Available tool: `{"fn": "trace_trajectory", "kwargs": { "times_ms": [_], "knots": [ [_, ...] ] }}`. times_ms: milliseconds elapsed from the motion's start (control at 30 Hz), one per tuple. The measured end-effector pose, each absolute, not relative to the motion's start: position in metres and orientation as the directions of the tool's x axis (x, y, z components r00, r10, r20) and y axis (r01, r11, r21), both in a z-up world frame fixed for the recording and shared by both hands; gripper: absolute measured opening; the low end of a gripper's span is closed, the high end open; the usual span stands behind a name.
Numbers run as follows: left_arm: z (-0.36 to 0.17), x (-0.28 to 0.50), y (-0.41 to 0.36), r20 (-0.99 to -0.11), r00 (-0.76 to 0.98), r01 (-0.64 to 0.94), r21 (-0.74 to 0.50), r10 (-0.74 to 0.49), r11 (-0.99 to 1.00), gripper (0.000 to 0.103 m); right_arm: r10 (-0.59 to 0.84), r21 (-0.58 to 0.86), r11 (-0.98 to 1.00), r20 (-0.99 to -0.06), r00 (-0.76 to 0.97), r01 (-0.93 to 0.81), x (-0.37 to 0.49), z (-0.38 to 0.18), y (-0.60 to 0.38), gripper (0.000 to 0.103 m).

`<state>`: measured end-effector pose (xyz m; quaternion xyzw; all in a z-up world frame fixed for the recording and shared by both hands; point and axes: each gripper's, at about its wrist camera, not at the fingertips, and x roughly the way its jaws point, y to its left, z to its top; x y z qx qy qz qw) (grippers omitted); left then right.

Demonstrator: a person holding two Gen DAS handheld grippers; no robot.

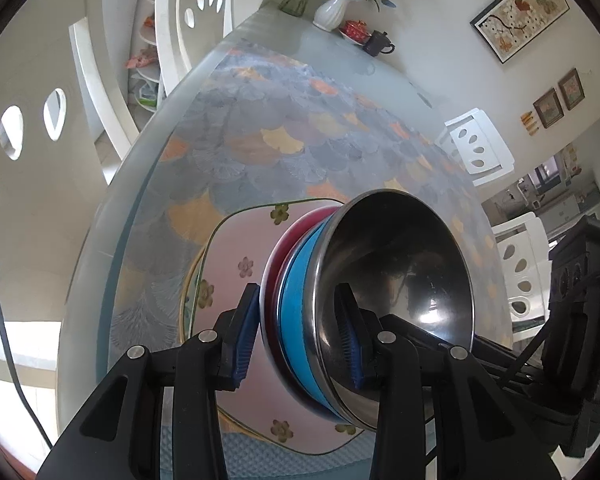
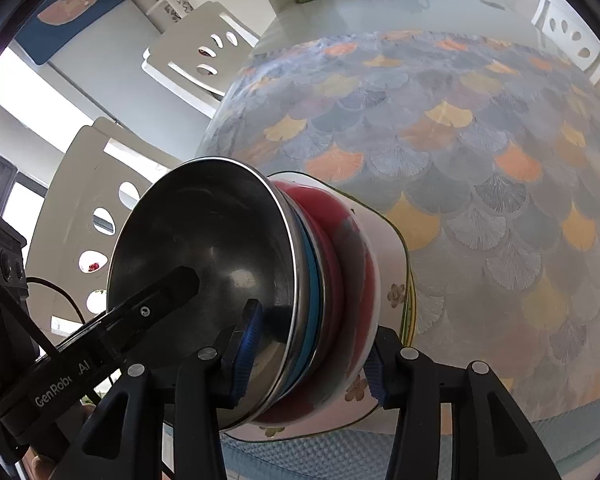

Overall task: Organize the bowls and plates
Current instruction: 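Lower the bowl stack with both grippers onto the hexagonal plate stack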

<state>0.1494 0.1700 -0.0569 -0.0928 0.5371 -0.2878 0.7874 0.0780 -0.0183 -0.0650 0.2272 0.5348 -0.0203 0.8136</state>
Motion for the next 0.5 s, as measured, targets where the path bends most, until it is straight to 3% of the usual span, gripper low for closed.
{"fn": "trace_trajectory", "kwargs": {
  "times_ms": [400,500],
  "knots": [
    [-0.017,0.127,0.212,-0.756,0.325,0.345,-0.464,-0.568,0.816,0.038,0.199,0.413,0.843,-0.835,0.513,0.345,0.037,-0.012,-0.041,0.055],
    [0.014,0.105,0.210,-0.770,0.434,0.378,-0.316,-0.468,0.870,0.038,0.060,0.287,0.891,-0.843,0.535,0.352,0.021,0.016,-0.027,0.056]
  ]
}}
